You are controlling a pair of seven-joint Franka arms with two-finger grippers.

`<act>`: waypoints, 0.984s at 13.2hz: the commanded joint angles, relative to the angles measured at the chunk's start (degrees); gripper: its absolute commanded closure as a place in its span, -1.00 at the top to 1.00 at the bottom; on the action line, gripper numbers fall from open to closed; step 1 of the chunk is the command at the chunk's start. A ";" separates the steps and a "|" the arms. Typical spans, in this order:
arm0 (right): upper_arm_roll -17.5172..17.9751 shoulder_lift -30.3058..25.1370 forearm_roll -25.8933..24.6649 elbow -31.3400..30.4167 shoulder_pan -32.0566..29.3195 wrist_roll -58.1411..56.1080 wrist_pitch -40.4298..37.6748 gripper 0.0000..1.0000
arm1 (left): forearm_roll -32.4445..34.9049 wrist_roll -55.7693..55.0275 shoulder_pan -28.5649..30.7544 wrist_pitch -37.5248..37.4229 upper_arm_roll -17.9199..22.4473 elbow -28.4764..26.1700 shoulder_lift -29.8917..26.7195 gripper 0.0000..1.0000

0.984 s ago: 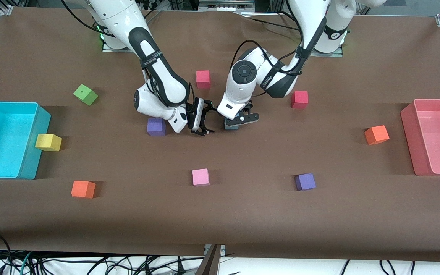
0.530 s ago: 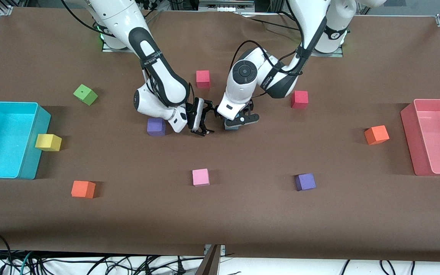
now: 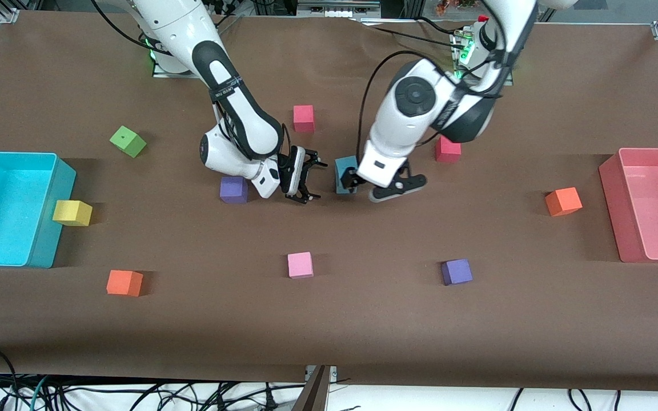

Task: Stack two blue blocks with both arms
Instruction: 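Open the left gripper and raise it away from the stack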

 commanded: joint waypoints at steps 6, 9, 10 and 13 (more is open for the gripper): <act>0.31 -0.11 1.31 -0.09 -0.55 -1.62 -0.68 0.99 | -0.10 24.21 17.60 -23.99 -1.38 -2.95 -18.34 1.00; 0.31 -0.11 1.31 -0.09 -0.55 -1.62 -0.77 0.99 | 2.08 35.73 22.45 -27.34 0.90 -2.95 -21.86 1.00; 0.31 -0.11 1.31 -0.09 -0.55 -1.62 -0.77 0.99 | 3.40 38.56 22.54 -28.48 2.21 -2.95 -22.65 1.00; 0.31 -0.11 1.40 -0.09 -0.55 -1.62 -0.77 0.99 | 4.90 45.24 22.98 -29.02 6.88 -5.05 -25.11 1.00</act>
